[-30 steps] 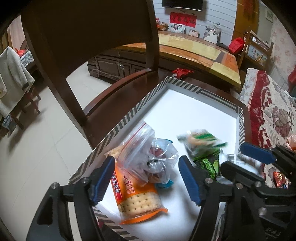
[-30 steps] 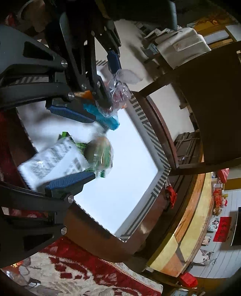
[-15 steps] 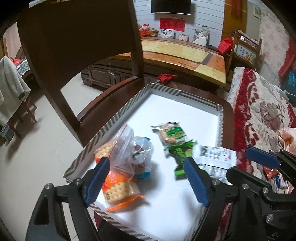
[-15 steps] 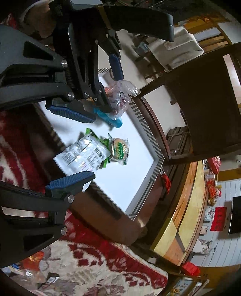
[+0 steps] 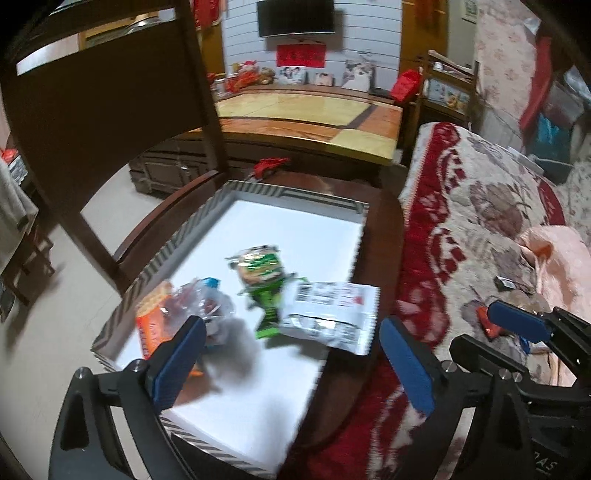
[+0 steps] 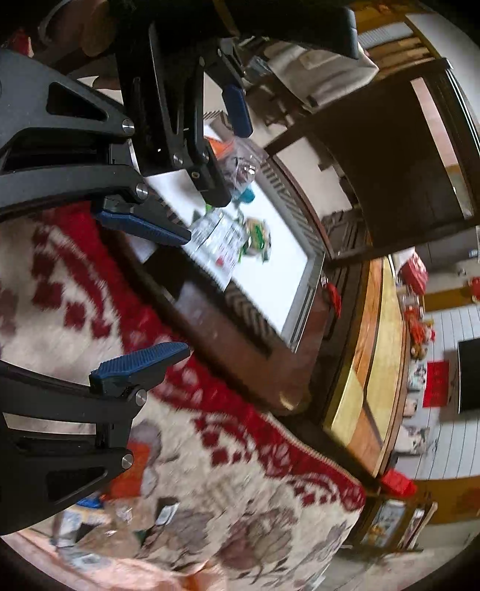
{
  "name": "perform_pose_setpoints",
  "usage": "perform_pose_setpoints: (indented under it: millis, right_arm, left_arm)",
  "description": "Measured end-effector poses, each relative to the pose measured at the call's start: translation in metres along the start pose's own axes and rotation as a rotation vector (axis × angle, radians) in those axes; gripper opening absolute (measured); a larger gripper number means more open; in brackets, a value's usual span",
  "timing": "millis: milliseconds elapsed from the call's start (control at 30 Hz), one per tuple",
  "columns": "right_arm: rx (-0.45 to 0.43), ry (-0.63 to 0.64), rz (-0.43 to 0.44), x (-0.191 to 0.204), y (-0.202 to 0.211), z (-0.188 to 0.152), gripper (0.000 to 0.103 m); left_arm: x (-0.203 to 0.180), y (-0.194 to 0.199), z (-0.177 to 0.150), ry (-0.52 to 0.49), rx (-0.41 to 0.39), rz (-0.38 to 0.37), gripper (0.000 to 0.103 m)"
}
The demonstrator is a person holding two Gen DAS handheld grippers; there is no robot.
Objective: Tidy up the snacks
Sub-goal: 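Move both tools back to the snack pile on the sofa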
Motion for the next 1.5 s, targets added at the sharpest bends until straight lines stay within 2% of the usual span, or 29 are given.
perform_pose_setpoints:
  millis: [100,1000,1267,1400,1500]
  right_arm:
    - [-0.001,-0.022,-0.02,-0.011,0.008,-0.008,0.061]
    - [-0.007,-0.142,-0.117,-0.068,0.055,-0.066,0.061]
    - [0.002,-0.193,-0.15,-0.088,0.064,-0.095,0.061]
    - [-0.023,-0.223,-0.159,-0.099,0.071,-0.111,0.061]
    - [-0.029,-0.252,-0.165,-0.105,0.073,-0.12,0.061]
  left_arm:
    - [-0.014,0.003,-0.001,-0.017,-0.001,-0.018,0.098]
    - [-0.088,0.02,-0.024,-0.117,-0.01,-0.112,0.098]
    - [-0.111,0.026,-0.038,-0.17,-0.017,-0.136,0.098]
    - [-0.121,0.025,-0.045,-0.185,-0.049,-0.151,0.098]
    - [-0.128,0.02,-0.054,-0.21,-0.045,-0.152,0.098]
Point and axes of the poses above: each gripper's, at about its wrist camera, not at the fingertips, and y roughly against the way its jaws point, x to its left, z to its top, the point moved 3 cm from there along -y, roughly the way its jaws point
